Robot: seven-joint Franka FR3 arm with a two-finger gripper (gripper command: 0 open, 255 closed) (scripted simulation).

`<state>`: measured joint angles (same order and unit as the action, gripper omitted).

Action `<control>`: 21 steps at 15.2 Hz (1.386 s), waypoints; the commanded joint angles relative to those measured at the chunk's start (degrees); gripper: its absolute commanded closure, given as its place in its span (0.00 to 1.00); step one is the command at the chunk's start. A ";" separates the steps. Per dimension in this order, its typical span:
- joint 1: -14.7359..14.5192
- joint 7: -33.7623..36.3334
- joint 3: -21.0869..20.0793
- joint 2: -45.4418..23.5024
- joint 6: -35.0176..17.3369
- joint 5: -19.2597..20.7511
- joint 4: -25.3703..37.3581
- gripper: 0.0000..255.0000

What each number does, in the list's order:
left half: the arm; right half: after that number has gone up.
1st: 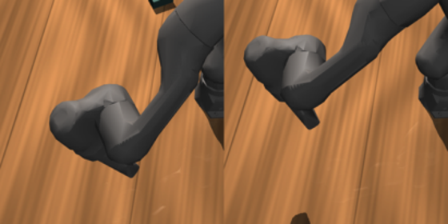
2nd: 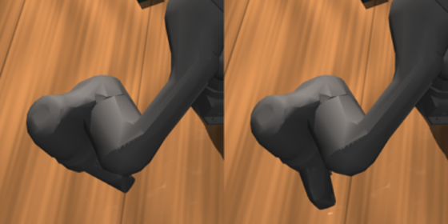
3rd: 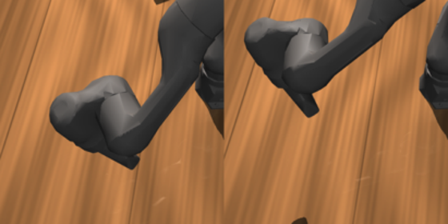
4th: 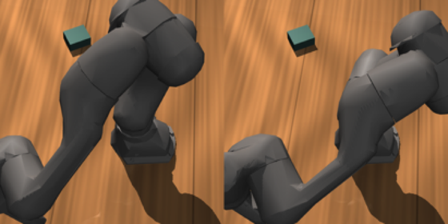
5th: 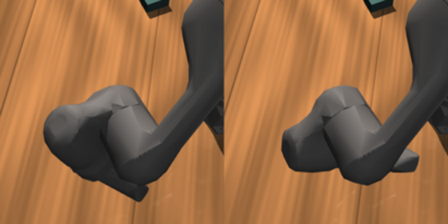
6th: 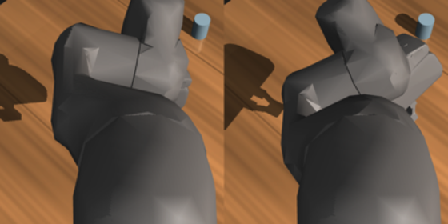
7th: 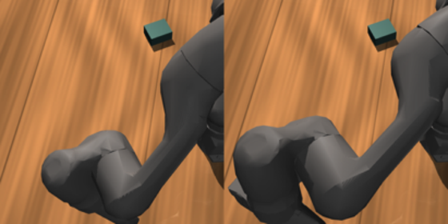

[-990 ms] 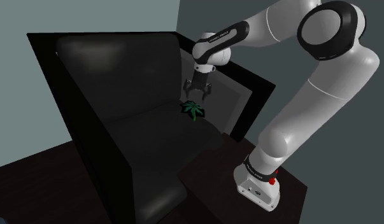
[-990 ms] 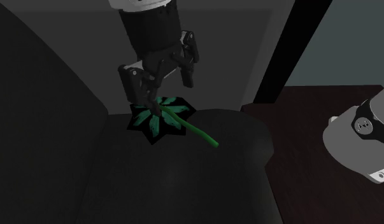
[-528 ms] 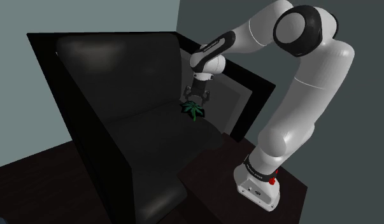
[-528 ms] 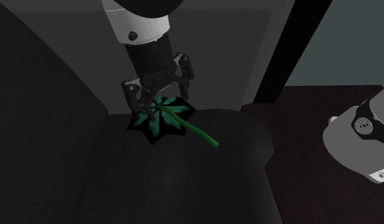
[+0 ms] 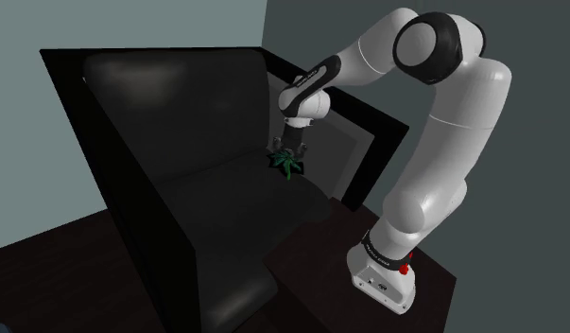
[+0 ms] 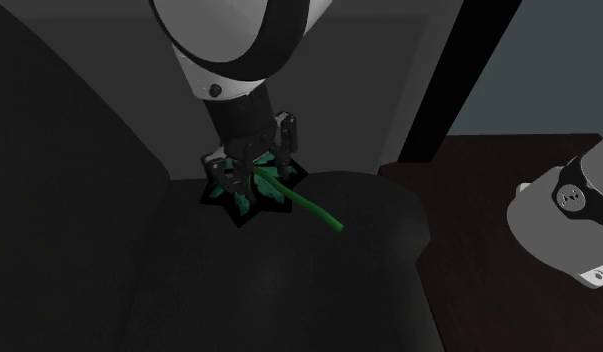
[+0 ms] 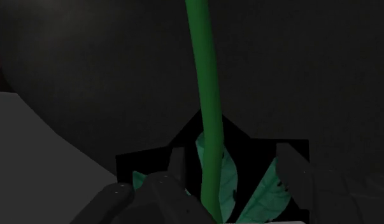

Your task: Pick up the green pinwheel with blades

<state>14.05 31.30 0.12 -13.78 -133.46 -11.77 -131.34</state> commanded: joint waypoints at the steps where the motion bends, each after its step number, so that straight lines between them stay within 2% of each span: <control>1: 0.48 -0.01 0.52 -0.84 0.08 -0.22 -0.04 1.00; 8: 0.51 -0.29 0.47 -1.32 -0.89 -0.41 -0.53 1.00; 21: 1.00 1.84 0.49 7.08 8.71 1.41 0.78 1.00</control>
<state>14.70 33.03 0.21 -7.34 -125.41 -10.43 -131.24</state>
